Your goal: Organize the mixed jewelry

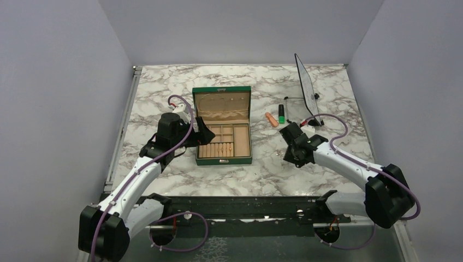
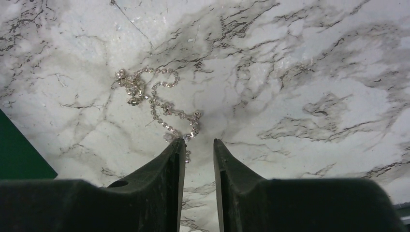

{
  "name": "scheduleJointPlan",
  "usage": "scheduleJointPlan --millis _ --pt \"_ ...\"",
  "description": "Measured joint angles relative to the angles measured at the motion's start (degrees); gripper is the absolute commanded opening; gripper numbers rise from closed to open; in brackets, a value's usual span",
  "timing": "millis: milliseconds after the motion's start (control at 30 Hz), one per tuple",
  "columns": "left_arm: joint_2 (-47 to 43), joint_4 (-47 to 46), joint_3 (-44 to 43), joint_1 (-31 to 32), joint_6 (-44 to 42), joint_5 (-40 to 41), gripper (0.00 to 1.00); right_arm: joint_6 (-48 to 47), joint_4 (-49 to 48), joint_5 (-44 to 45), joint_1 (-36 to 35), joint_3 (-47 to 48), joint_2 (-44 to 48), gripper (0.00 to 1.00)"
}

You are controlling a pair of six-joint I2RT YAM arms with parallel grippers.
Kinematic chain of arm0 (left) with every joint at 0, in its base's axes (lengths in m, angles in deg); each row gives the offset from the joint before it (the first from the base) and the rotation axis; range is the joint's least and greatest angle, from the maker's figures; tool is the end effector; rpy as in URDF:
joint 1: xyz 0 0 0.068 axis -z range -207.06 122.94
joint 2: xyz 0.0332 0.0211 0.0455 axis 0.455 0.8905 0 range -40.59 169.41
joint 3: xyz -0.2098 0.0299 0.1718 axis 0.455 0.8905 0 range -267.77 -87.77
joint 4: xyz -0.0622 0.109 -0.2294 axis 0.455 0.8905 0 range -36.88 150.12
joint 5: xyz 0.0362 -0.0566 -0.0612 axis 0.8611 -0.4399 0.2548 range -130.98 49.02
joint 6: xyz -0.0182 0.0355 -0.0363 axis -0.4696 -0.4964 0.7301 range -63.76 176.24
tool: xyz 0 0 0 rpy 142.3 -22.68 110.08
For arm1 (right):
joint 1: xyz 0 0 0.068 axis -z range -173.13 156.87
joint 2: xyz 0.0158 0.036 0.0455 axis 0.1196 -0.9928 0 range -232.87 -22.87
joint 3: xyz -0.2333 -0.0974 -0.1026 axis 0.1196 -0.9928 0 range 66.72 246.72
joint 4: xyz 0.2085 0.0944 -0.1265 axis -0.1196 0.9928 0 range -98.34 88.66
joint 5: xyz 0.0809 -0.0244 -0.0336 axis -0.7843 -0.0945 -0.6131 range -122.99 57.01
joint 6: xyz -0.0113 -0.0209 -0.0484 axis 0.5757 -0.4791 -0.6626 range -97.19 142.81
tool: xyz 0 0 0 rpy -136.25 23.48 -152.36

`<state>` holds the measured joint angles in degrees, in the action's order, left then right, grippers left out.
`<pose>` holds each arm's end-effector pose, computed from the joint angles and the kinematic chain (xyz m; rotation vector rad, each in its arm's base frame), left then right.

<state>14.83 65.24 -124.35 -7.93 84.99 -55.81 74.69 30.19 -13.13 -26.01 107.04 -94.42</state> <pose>0.1995 -0.0790 0.2528 -0.0227 2.1878 -0.7611 0.1866 0.1061 0.1874 0.5191 2.6006 -0.0239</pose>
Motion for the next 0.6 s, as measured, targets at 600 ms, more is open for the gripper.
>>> scheduleJointPlan --millis 600 --pt "0.00 0.00 0.02 0.00 0.55 0.00 0.88 -2.43 -5.07 -0.31 1.90 0.55 -6.71 0.27"
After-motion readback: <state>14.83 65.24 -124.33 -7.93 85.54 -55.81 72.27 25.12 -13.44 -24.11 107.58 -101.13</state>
